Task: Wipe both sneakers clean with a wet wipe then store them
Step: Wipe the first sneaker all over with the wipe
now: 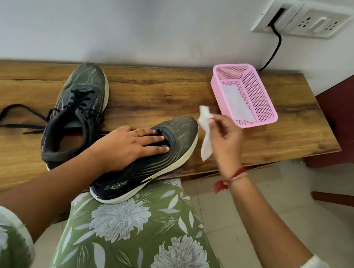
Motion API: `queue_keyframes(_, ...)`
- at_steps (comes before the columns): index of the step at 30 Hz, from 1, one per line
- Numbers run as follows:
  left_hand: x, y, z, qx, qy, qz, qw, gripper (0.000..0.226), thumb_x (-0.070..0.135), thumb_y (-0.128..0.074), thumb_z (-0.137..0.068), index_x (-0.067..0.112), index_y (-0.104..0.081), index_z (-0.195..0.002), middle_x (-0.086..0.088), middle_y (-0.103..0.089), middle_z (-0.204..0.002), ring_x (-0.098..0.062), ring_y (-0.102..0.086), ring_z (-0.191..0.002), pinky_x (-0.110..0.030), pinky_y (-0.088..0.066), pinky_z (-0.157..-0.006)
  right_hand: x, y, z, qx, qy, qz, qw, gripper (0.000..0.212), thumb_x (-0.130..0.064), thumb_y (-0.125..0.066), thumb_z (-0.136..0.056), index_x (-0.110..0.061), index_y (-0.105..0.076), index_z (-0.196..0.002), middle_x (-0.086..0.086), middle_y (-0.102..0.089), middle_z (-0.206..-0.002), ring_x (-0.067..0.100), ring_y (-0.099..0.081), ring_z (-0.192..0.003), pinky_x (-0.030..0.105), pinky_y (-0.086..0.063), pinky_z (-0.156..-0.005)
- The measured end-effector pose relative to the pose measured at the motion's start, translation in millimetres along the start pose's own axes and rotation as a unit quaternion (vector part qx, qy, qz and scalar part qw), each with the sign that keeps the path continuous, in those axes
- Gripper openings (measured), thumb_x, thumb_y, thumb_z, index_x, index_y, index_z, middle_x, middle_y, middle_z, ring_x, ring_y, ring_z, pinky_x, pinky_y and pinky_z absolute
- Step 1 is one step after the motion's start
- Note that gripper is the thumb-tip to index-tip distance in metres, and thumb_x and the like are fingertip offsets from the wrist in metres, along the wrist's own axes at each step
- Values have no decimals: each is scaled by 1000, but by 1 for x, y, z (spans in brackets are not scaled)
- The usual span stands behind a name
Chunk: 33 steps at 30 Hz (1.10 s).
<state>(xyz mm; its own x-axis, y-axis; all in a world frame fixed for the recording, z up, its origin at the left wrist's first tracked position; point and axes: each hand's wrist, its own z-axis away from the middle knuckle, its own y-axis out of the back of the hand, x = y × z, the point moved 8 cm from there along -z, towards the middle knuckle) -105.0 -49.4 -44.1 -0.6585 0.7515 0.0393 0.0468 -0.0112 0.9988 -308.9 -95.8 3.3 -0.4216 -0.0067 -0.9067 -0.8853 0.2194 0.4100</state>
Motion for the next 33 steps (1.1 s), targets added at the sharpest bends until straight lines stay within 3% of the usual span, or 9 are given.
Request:
queue_keyframes(1,-1,-1,0,-4,2,-2,1000,55,22,-25,-89,35,-43,-139,4,-54,-137,-19,-55,-122,-29,-49,-79,-5,-21,3,-52,61,106,991,17,-10,-59,-90,-21,-66,-101,-14,-60,-96,0,-56,-87,17,-47,-81)
queue_keyframes(4,1,-1,-2,-10,-3,-7,1000,54,22,-27,-88,34,-47,-137,3,-56,-134,-20,-58,-118,-30,-51,-76,-1,-59,16,-122,182,362,906,21,-21,-55,-92,-16,-68,-108,5,-58,-113,22,-52,-101,37,-47,-84)
queue_keyframes(7,2,0,-3,-24,-6,-11,1000,54,22,-29,-87,35,-51,-134,4,-58,-132,-19,-60,-114,-30,-52,-75,2,-64,28,-112,202,444,866,27,-28,-52,-92,-17,-66,-112,9,-53,-113,26,-50,-100,37,-44,-79)
queue_keyframes(13,3,-6,-4,-73,11,-20,997,55,24,-21,-90,38,-46,-137,7,-53,-137,-19,-56,-120,-29,-49,-77,7,-65,54,-184,170,453,856,27,-18,-52,-91,-13,-62,-115,6,-49,-104,23,-47,-97,36,-43,-80)
queue_keyframes(16,10,-8,-5,-77,0,-27,997,65,28,2,-88,42,-21,-147,9,-29,-153,-19,-35,-138,-33,-40,-93,12,-59,72,-195,161,452,856,26,-16,-53,-89,-13,-64,-112,6,-51,-102,22,-49,-96,36,-42,-82)
queue_keyframes(19,13,-7,-6,-125,-8,-6,992,70,29,16,-80,44,3,-148,11,-6,-159,-18,-13,-146,-33,-28,-105,15,-55,77,-171,190,494,831,39,-17,-57,-81,-16,-62,-119,8,-55,-102,24,-55,-89,36,-44,-72)
queue_keyframes(25,13,-4,-6,-141,-14,-3,990,75,31,20,-75,43,7,-147,11,-3,-159,-19,-9,-146,-32,-25,-106,10,-72,46,-185,184,582,770,61,-18,-54,-83,-21,-36,-142,10,-42,-132,24,-48,-104,36,-36,-76)
queue_keyframes(28,8,-4,-6,-126,-6,-3,992,72,31,15,-80,42,-4,-149,10,-12,-158,-20,-18,-145,-32,-31,-100,12,-75,45,-204,158,565,784,64,-15,-49,-86,-22,-26,-146,9,-34,-136,25,-42,-112,37,-35,-84)
queue_keyframes(33,8,-9,-6,-128,-2,-7,992,73,30,16,-80,42,-6,-149,10,-14,-157,-18,-19,-144,-30,-33,-95,14,-67,66,-224,107,483,840,58,-14,-49,-87,-21,-36,-143,5,-39,-122,22,-41,-109,35,-35,-91)
